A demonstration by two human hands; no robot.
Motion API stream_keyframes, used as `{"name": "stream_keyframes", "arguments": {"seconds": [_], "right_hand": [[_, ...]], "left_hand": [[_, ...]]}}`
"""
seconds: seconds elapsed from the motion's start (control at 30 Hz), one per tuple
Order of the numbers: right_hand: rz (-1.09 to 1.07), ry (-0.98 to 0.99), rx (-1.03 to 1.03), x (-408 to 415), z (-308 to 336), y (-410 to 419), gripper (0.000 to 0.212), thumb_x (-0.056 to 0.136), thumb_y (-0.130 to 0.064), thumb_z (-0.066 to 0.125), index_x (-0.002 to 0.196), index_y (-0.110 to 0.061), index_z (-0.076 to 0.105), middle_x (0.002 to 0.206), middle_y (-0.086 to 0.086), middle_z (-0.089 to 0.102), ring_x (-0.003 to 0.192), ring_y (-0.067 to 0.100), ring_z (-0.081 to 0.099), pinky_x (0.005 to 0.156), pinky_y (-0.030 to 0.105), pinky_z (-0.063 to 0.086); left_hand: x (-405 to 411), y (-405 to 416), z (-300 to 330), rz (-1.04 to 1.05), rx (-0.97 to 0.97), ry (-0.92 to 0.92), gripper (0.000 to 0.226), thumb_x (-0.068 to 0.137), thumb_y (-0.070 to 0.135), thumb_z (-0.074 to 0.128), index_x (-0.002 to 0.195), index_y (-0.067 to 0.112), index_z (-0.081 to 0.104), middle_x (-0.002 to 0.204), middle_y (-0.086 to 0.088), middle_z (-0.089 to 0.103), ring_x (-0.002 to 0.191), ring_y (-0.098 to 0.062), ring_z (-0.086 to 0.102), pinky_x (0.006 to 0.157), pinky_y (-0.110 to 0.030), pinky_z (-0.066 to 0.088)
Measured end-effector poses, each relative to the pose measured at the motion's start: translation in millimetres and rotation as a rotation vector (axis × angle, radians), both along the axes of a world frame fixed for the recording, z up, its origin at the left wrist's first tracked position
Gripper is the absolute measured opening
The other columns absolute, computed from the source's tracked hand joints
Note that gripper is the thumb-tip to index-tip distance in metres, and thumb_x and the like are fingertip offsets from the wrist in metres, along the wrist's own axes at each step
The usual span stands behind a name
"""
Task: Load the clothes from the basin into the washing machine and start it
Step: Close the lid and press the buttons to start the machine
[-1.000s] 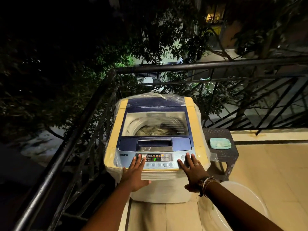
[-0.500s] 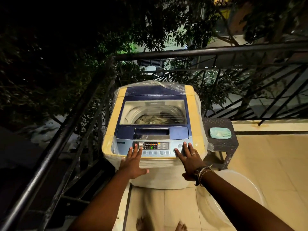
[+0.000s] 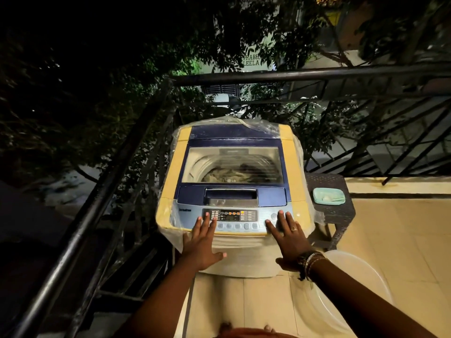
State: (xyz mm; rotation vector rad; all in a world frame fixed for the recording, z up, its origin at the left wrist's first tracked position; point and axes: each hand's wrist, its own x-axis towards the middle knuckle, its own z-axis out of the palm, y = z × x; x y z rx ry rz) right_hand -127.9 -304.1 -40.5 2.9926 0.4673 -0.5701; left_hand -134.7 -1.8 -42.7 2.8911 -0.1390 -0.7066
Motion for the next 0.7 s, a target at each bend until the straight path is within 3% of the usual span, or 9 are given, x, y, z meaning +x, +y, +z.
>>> {"name": "stream_keyframes", "arguments": {"seconds": [0.17,0.3,0.4,0.5,0.63,0.7], "right_hand": [[-0.041,0.003,-0.012,-0.8,-0.5,7.6,0.118,0.081,-0.054,0.070,0.158,-0.032,-0.017,0.161,0.022,-0.028,0.151,0.045,-0.019,0.123,0.059,0.006],[-0.105,-0.042,0.024,-6.0,7.6,25.7,0.102,0.084,-0.057,0.064,0.157,-0.038,-0.005,0.166,0.015,-0.006,0.154,0.039,0.002,0.116,0.065,0.016],[-0.091,-0.102,0.034,-18.5,5.7,44.9,0.096,0.082,-0.057,0.064,0.157,-0.039,0.007,0.160,0.010,0.017,0.142,0.037,0.025,0.107,0.058,0.028],[-0.157,-0.143,0.012,-28.5,2.2,61.9,0.093,0.085,-0.058,0.061,0.159,-0.037,0.009,0.149,0.010,0.032,0.130,0.034,0.037,0.100,0.052,0.034],[-0.231,-0.096,0.030,-31.0,-0.1,73.7,0.092,0.091,-0.055,0.057,0.160,-0.033,0.000,0.134,0.009,0.050,0.118,0.032,0.053,0.091,0.046,0.044],[-0.267,-0.031,0.072,-31.8,-0.8,75.0,0.095,0.094,-0.052,0.055,0.158,-0.035,-0.013,0.122,0.008,0.060,0.103,0.029,0.063,0.077,0.039,0.051]], "left_hand": [[-0.5,4.7,-16.1,-0.037,0.028,-0.074,0.117,0.078,0.088,0.043,0.157,0.033,-0.022,0.158,0.008,-0.043,0.151,-0.020,-0.032,0.118,-0.068,0.006],[-6.1,7.1,-27.7,-0.035,0.019,-0.143,0.116,0.076,0.093,0.036,0.157,0.035,-0.022,0.158,0.009,-0.043,0.150,-0.019,-0.034,0.116,-0.070,0.004],[-7.5,7.7,-29.4,-0.045,0.002,-0.166,0.117,0.072,0.094,0.039,0.155,0.041,-0.024,0.158,0.007,-0.044,0.150,-0.022,-0.033,0.115,-0.072,0.004],[-9.1,9.4,-27.1,-0.063,-0.039,-0.175,0.119,0.070,0.094,0.045,0.154,0.044,-0.024,0.159,0.007,-0.042,0.151,-0.023,-0.032,0.115,-0.073,0.004],[-10.1,14.3,-26.6,-0.083,-0.044,-0.177,0.121,0.070,0.091,0.051,0.154,0.046,-0.024,0.159,0.008,-0.042,0.151,-0.022,-0.032,0.115,-0.073,0.007],[-11.9,15.8,-26.7,-0.091,-0.041,-0.191,0.123,0.070,0.090,0.053,0.154,0.044,-0.023,0.160,0.008,-0.041,0.151,-0.021,-0.031,0.115,-0.073,0.009]]}}
